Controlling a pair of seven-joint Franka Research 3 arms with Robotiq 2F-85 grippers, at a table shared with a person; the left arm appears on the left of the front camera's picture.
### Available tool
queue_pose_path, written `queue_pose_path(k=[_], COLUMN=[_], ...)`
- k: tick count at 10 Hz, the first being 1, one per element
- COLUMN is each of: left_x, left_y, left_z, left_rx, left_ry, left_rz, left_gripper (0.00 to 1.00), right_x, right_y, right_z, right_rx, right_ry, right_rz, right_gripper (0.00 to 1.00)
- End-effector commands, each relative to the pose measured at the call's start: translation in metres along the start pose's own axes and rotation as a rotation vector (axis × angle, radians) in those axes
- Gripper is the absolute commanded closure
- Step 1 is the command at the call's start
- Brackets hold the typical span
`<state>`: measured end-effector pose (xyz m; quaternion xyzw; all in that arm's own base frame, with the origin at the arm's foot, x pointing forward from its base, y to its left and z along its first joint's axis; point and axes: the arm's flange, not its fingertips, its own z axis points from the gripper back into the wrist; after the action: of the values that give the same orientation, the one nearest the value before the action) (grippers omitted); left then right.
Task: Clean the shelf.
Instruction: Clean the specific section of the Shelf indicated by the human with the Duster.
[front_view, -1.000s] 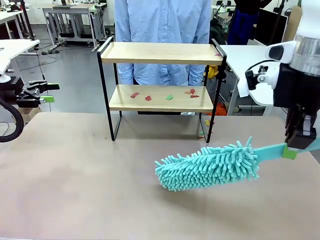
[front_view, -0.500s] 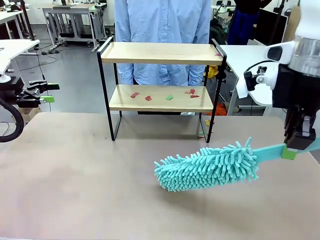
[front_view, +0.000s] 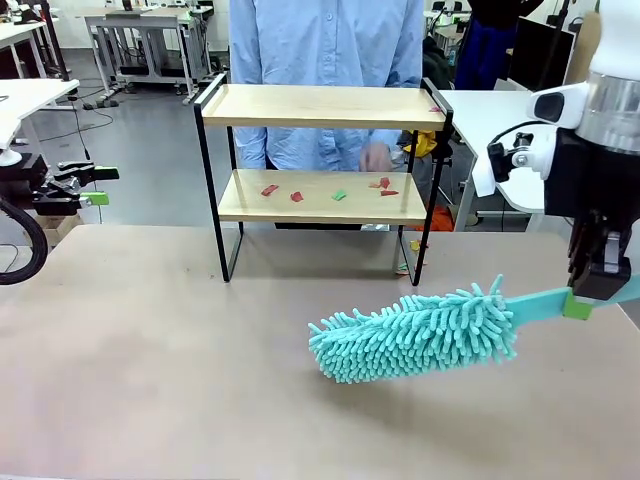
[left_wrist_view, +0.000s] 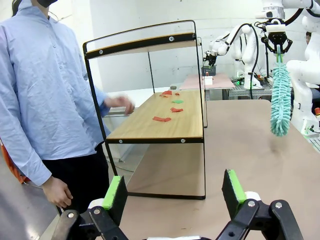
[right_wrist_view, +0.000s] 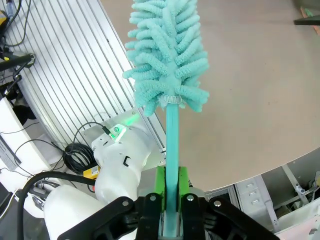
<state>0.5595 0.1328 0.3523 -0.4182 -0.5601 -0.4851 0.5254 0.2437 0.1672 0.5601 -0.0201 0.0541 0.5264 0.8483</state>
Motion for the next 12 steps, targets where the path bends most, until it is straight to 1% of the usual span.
queue_pose_path(k=[1,12], left_x=[0.0025,0.0025], left_y=[-0.0023,-0.0023], left_z=[-0.0006,-0.0006], left_rx=[0.001,0.001], left_ry=[-0.004,-0.004], left_rz=[-0.012,-0.012], left_gripper=[0.0,0.0], right_x=[-0.0004,-0.0004], right_y=[0.0016,0.0016], right_z=[0.0011,0.0011], right_rx=[-0.01,-0.01], right_ry=[0.002,0.002], right_rz=[-0.007,-0.007], right_gripper=[0.87,0.87])
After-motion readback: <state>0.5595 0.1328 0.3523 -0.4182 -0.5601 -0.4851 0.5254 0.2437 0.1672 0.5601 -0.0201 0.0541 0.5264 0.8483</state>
